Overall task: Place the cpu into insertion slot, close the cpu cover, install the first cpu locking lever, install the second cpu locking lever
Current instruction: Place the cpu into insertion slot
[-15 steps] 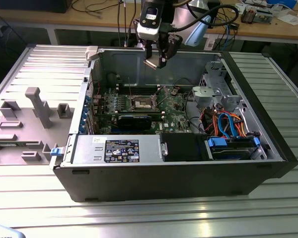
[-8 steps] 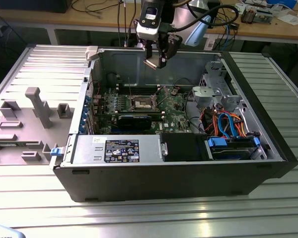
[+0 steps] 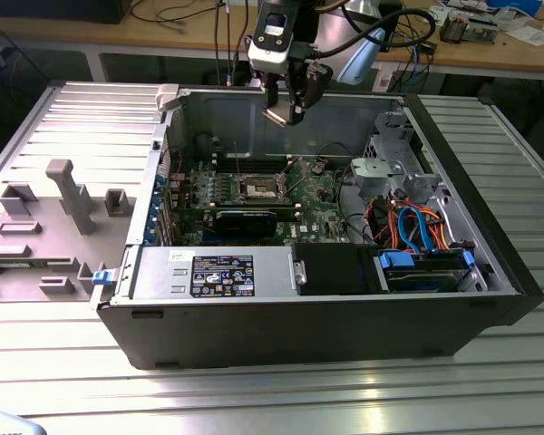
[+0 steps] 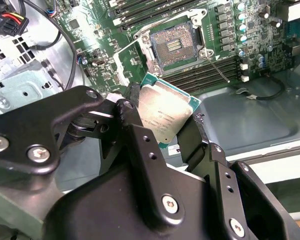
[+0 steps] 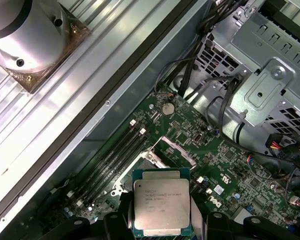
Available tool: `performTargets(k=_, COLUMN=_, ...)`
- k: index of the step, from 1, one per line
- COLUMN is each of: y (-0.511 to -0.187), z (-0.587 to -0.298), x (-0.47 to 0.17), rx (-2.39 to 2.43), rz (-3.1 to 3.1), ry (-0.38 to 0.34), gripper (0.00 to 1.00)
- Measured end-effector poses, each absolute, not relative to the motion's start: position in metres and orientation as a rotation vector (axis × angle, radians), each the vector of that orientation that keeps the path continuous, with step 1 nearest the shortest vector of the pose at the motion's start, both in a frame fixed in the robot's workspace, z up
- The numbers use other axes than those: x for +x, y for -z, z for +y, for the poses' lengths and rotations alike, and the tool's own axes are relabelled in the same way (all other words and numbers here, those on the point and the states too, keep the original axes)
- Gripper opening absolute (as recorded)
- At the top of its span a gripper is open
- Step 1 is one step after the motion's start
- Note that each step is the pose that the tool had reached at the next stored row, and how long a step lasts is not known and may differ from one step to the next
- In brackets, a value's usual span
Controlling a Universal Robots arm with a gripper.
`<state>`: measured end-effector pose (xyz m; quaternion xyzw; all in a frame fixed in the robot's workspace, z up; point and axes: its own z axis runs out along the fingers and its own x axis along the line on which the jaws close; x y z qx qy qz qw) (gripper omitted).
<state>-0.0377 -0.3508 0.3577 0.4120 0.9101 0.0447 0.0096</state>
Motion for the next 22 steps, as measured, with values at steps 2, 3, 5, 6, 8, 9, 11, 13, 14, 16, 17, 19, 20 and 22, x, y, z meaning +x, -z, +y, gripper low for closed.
performTargets(k=2, y=-0.3577, z=-0.3508, x=-0.0377, rx=1.292, rz=2.839, ry=-0.139, gripper=0.55)
performTargets(k=3, y=-0.3577, z=-0.3508, x=-0.0377, rx=1.295, rz=2.838, ry=-0.139, gripper=0.55)
performTargets(k=5, y=-0.3577, z=-0.3508, x=-0.0377, rx=1.299, rz=2.835, ry=-0.139, gripper=0.55)
performTargets(k=6, y=-0.3577, z=-0.3508, x=-0.0377, rx=1.302, rz=2.834, ry=-0.139, gripper=0.55)
performTargets(k=8, y=-0.3577, z=-0.3508, x=-0.0377, rx=1.308, rz=2.831, ry=-0.139, gripper=0.55)
performTargets(k=9, y=-0.3577, z=-0.3508, x=-0.0377, rx=1.310, rz=2.830, ry=-0.139, gripper=0.55)
performTargets(k=11, y=-0.3577, z=-0.3508, x=-0.0377, rx=1.317, rz=2.826, ry=-0.139, gripper=0.55)
performTargets(k=13, y=-0.3577, z=-0.3508, x=-0.0377, rx=1.324, rz=2.823, ry=-0.139, gripper=0.55)
performTargets(k=14, y=-0.3576, z=-0.3508, x=-0.0377, rx=1.326, rz=2.822, ry=-0.139, gripper=0.55)
performTargets(k=16, y=-0.3576, z=-0.3508, x=-0.0377, rx=1.331, rz=2.820, ry=-0.139, gripper=0.55)
performTargets(k=17, y=-0.3575, z=-0.3508, x=-0.0377, rx=1.333, rz=2.818, ry=-0.139, gripper=0.55)
performTargets(k=19, y=-0.3574, z=-0.3508, x=-0.0377, rx=1.339, rz=2.816, ry=-0.139, gripper=0.55)
performTargets(k=20, y=-0.3574, z=-0.3508, x=-0.0377, rx=1.341, rz=2.814, ry=-0.139, gripper=0.55)
performTargets(k=22, y=-0.3573, z=-0.3508, x=-0.0377, rx=1.345, rz=2.812, ry=-0.139, gripper=0.55)
